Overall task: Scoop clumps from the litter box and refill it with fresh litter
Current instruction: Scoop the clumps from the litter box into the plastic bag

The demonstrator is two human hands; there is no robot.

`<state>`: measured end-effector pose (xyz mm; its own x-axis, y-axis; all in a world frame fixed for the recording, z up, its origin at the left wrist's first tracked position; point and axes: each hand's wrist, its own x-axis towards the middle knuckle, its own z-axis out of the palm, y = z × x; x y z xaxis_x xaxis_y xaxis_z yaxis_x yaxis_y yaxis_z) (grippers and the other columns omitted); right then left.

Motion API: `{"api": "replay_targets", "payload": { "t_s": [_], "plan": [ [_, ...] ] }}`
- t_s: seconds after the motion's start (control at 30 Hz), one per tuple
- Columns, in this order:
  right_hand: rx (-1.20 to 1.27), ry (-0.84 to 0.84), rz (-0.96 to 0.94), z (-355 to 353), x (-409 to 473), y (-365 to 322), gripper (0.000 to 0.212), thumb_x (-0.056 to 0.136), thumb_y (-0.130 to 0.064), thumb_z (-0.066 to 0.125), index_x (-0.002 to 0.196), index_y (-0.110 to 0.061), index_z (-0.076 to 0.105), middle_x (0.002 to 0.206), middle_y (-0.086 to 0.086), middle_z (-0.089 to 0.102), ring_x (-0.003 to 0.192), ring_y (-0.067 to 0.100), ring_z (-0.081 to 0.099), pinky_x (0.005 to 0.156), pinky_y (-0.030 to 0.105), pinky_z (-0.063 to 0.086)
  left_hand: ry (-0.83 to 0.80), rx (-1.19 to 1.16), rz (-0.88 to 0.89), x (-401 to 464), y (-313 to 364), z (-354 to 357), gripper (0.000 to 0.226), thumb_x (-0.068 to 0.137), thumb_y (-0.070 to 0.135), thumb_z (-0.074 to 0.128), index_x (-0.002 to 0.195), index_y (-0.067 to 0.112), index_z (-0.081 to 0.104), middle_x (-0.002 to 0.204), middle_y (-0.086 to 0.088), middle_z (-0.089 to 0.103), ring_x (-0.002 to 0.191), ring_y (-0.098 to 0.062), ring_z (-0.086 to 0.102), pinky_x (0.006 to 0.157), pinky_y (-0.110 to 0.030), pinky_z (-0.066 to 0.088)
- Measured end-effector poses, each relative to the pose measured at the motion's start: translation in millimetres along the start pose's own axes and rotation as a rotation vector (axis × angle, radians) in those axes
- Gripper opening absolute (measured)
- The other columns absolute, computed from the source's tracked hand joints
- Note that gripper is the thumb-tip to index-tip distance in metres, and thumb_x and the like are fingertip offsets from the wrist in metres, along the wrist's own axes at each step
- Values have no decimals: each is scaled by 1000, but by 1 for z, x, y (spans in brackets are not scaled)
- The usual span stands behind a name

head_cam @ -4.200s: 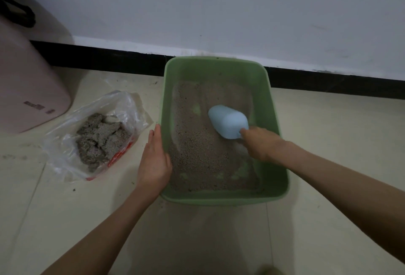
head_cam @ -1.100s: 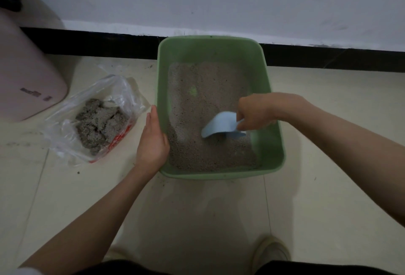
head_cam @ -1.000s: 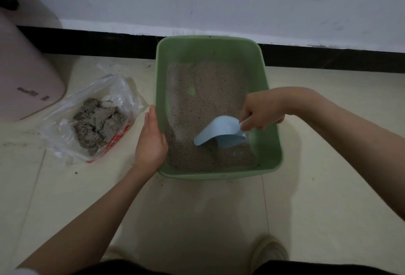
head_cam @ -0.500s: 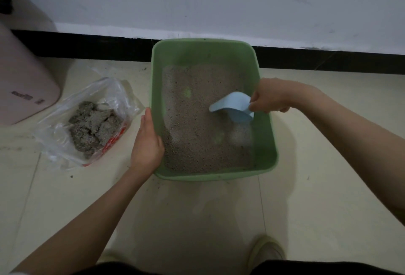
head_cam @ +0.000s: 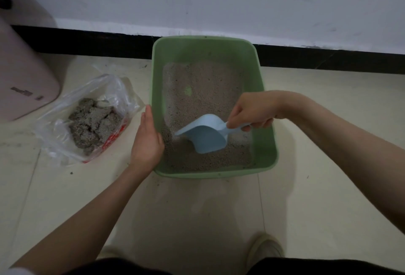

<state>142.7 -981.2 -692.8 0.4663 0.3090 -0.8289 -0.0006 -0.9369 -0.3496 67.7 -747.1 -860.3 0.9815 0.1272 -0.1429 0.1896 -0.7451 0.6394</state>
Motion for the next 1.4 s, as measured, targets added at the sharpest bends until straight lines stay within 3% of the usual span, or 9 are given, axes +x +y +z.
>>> {"api": "replay_targets", "payload": {
  "t_s": [0.1,0.3,0.47,0.63,0.7,0.87,1.03,1.2,1.4],
  "plan": [
    [0,25,-2,10,11,-9,21,93,-21,53,83,-5,62,58,1,47,32,6,31,34,16,28,5,4,1,-1,0,-1,72,91,5,36,148,27,-2,148,-16,32,121,-41,46,95,-53,44],
    [-98,466,51,-6,15,3,31,90,-19,55,104,5,67,62,4,51,48,13,38,48,23,32,7,-21,28,0,-1,-1,72,90,5,36,149,24,-1,153,-14,22,130,-36,40,99,-52,42],
    [-55,275,-39,-11,4,-1,22,91,-22,56,97,-9,72,60,1,52,46,10,38,44,21,33,10,-44,25,1,-1,0,74,89,3,36,149,26,0,150,-17,27,127,-37,42,99,-51,42],
    [-92,50,-44,6,17,-18,29,91,-21,55,99,5,66,56,-3,50,32,2,33,35,14,29,6,-72,-40,-1,5,-3,67,93,6,35,149,26,4,147,-18,32,125,-36,43,101,-49,38],
    [-113,97,-37,9,23,-20,31,92,-21,55,102,6,66,56,-2,49,37,5,35,38,15,31,-2,-23,-23,-1,4,-3,72,91,3,37,149,23,1,151,-16,26,130,-34,39,103,-48,37],
    [-159,448,-67,-3,23,-14,26,88,-22,56,93,-4,73,56,2,49,48,13,38,47,24,30,-4,-31,34,2,1,-4,71,89,3,37,149,20,3,154,-14,19,137,-31,31,107,-49,35],
    [-5,623,-110,-5,21,-8,22,89,-20,56,87,-6,73,57,1,54,48,12,42,45,18,35,-28,75,8,1,4,-4,73,89,2,37,149,14,-3,155,-18,10,141,-34,20,113,-46,26],
    [55,637,-98,2,24,4,35,90,-26,57,79,5,70,56,5,51,48,14,39,47,21,31,-13,138,17,-2,11,-8,73,87,-3,37,149,5,-1,156,-18,7,145,-28,7,118,-39,14],
    [204,641,-90,13,24,-1,39,99,-31,42,80,-3,62,58,2,45,47,11,36,46,20,31,-45,167,42,-1,10,-13,73,86,-4,36,148,2,-2,156,-17,3,145,-27,2,118,-39,10]
  ]
}}
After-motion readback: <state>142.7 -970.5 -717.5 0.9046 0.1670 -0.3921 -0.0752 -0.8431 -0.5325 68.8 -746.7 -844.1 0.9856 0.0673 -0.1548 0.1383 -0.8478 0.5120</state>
